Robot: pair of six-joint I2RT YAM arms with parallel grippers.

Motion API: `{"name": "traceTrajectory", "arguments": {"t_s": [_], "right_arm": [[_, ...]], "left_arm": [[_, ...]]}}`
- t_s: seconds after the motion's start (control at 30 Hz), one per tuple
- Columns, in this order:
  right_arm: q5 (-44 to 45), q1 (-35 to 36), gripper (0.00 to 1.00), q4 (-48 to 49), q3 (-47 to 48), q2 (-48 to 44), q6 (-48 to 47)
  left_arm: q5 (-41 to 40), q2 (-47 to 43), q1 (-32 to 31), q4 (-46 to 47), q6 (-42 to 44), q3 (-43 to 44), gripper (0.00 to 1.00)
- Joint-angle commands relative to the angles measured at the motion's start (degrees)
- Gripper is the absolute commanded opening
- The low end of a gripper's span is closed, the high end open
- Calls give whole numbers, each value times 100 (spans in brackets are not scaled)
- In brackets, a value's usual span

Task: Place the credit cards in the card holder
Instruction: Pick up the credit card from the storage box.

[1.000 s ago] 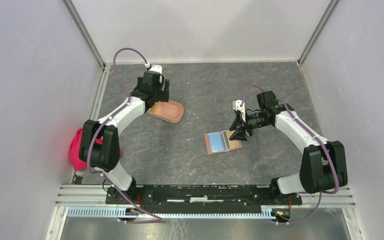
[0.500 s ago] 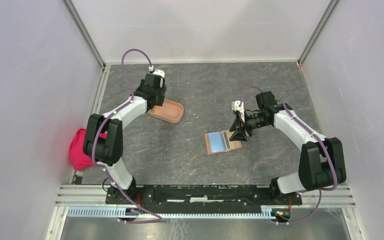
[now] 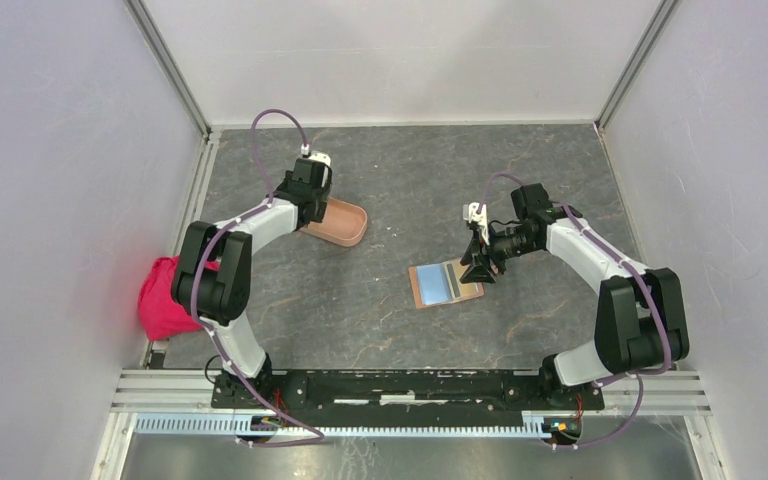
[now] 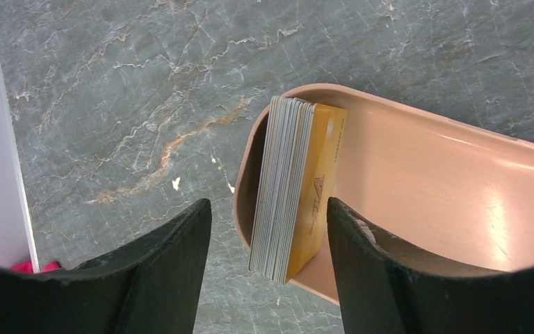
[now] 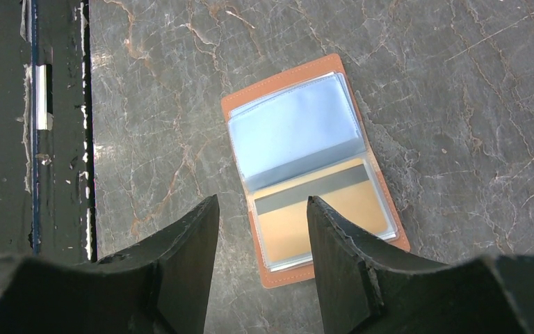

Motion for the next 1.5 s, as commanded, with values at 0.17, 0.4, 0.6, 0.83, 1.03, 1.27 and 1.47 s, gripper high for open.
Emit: {"name": "traceTrajectory", "arguments": {"t_s": [0.17, 0.4, 0.6, 0.83, 1.03, 1.27, 1.47], "right_arm": [[-88, -37, 56, -110, 44, 104, -201], [-95, -47, 56, -163, 71, 158, -244], [-106, -47, 56, -180, 80, 170, -271], [-123, -48, 56, -206, 88, 168, -297], [-141, -46, 56, -238, 91, 181, -322], [-159, -49, 56, -267, 106, 183, -348], [-167, -43, 56, -289, 105, 202, -368]], "left_arm": [[-302, 27, 41, 549, 241, -23, 63], [-256, 94, 36, 546, 237, -1, 60], [-280, 49, 38, 527, 228, 17, 56], [-262, -161, 37, 487, 180, 10, 55], [-236, -263, 30, 462, 154, 1, 54], [-227, -360, 19, 456, 127, -18, 51], [-196, -386, 8, 440, 112, 0, 49]]}}
